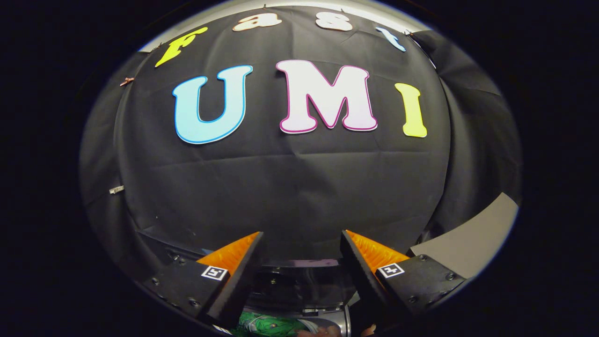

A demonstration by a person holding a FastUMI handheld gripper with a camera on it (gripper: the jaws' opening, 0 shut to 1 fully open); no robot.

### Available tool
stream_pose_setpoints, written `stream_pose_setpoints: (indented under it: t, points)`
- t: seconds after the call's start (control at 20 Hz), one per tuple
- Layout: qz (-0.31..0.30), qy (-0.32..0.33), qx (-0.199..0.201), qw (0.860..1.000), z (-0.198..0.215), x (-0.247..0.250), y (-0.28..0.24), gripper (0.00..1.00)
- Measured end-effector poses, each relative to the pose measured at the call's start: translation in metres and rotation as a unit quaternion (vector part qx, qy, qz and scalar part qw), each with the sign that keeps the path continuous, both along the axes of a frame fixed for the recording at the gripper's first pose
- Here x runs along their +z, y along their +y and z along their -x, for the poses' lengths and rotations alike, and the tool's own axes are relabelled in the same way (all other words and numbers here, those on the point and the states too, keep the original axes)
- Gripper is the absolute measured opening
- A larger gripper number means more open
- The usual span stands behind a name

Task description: Put the clothes into the washing machine and then close the washing machine lid.

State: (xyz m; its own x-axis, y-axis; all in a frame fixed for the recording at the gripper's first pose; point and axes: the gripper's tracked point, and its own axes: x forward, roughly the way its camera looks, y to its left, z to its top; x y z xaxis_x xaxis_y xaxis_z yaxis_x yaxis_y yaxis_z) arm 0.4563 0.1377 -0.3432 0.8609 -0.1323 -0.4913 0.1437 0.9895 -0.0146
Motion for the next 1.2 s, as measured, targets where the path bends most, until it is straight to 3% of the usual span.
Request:
stream_pose_setpoints:
  t: [0.45, 0.7, 0.85, 1.2]
  points:
    - [0.006, 0.013, -0.001, 1.000, 0.017, 0.001, 0.001, 1.00]
    - [0.009, 0.007, -0.006, 1.000, 0.074, 0.009, 0.012, 1.00]
    - [0.010, 0.012, -0.008, 1.000, 0.088, 0.006, 0.014, 1.00]
    - [0.024, 0.078, -0.012, 0.997, 0.149, -0.016, 0.013, 1.00]
